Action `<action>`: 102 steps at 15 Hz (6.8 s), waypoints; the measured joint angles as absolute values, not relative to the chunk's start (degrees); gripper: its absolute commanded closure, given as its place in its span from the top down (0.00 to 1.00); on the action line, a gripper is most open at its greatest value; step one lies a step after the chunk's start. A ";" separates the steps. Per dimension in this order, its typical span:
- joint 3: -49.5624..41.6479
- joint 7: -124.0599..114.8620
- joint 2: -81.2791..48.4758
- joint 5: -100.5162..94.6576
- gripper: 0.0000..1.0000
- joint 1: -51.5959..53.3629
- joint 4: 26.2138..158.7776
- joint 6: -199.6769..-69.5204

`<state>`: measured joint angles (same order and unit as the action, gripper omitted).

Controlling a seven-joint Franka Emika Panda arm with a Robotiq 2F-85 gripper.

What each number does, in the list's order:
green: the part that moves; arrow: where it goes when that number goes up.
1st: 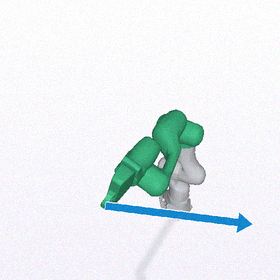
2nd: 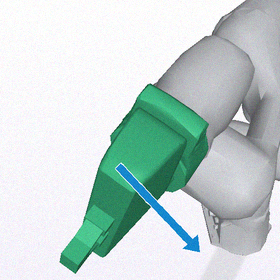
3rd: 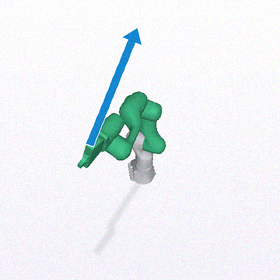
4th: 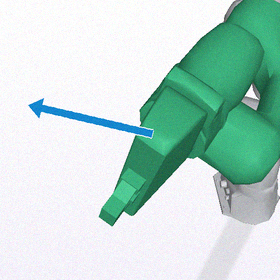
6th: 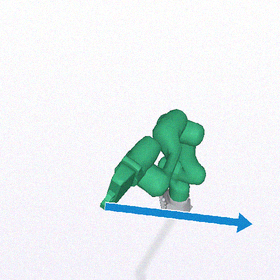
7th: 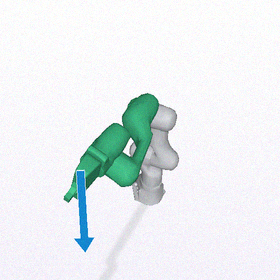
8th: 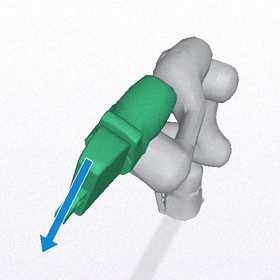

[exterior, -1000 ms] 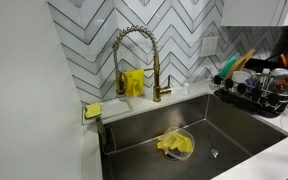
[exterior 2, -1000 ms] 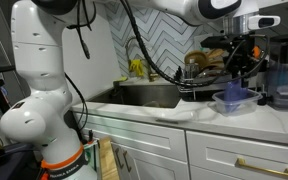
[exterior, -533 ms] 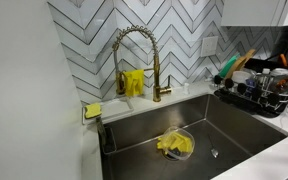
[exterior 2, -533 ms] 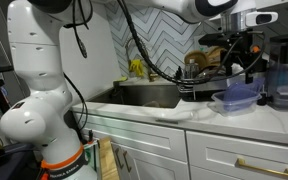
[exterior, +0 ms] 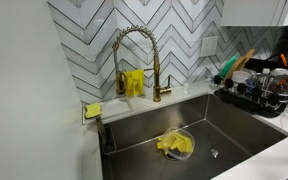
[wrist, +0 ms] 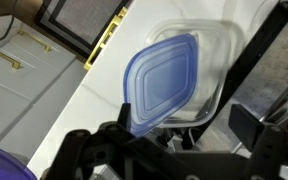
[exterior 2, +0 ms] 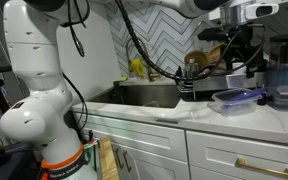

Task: Put the blue lid on the bowl then put them on the dish rack

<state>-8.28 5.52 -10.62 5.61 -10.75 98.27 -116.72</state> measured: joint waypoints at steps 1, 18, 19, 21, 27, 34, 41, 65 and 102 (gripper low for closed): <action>-8.31 5.52 -10.55 5.72 1.00 -10.77 98.27 -116.72; -7.17 21.80 -9.20 6.89 1.00 -10.90 98.92 -108.60; -7.15 24.86 -8.79 6.73 1.00 -10.91 99.56 -107.98; -7.14 27.91 -8.24 6.63 1.00 -10.91 100.58 -107.84; -6.48 34.04 -8.23 7.88 1.00 -10.88 101.24 -107.54; -5.01 50.78 -8.39 7.24 1.00 -10.62 108.00 -108.84; -4.67 60.66 -7.67 8.71 0.86 -10.54 112.03 -118.55; -4.07 45.22 -5.60 2.57 0.02 -7.09 109.50 -119.63; 2.55 42.61 -8.21 8.01 0.02 1.25 91.61 -117.41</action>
